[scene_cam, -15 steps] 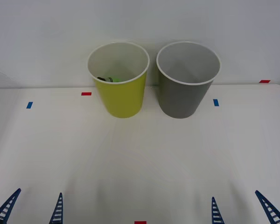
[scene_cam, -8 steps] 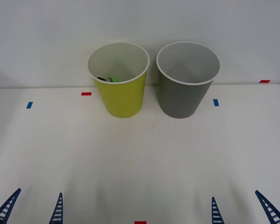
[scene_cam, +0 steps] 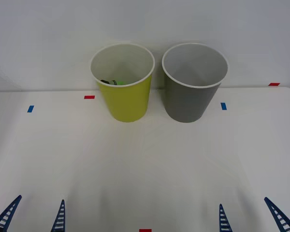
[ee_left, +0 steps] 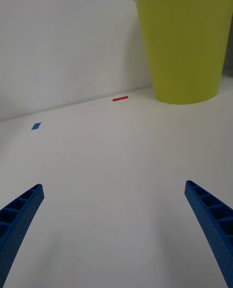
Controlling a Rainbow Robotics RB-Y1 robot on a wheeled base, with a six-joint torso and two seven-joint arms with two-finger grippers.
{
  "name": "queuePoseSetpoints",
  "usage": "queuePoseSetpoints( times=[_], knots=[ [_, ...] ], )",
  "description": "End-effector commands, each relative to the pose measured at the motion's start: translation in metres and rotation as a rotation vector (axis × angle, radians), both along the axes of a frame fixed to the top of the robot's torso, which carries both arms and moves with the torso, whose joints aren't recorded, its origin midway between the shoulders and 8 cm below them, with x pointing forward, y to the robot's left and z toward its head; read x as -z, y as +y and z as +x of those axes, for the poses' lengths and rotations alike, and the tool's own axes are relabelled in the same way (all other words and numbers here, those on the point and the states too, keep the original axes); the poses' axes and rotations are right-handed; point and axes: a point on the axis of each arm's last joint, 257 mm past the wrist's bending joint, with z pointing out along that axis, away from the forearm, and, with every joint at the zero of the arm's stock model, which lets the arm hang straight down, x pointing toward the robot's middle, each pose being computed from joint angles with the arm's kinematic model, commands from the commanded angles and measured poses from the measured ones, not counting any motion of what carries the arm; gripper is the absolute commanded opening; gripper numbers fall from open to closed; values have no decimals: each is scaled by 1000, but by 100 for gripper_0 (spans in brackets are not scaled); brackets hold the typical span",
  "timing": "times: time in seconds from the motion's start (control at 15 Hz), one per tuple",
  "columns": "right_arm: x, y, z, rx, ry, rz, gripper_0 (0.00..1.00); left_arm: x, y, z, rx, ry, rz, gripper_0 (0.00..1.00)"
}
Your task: Put cans in the gray bin and PET bottles in the light green bin.
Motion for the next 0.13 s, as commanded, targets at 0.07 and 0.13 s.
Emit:
queuePoseSetpoints(
  times=[0.07,0.13],
  knots=[
    [0,0,0,0,0,0,100,0,0,0,0,0,0,100],
    [0,0,0,0,0,0,100,0,0,0,0,0,0,100]
  ],
)
